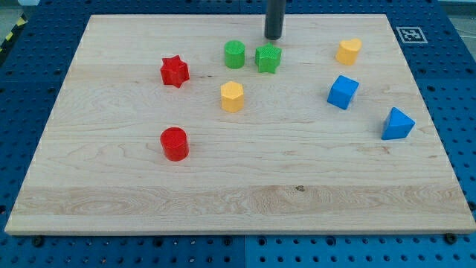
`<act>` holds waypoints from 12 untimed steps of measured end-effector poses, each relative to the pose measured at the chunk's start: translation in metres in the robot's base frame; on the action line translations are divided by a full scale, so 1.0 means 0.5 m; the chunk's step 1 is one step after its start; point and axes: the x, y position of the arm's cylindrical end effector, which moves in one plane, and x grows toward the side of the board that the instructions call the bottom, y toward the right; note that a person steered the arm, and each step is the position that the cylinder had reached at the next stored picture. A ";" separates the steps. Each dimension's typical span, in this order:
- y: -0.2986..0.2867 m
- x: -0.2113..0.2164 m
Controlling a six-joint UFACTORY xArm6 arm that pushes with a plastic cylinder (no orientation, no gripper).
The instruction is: Separate green star from green circle
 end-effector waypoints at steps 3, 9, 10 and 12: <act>-0.053 0.000; -0.070 0.084; -0.070 0.116; -0.035 0.124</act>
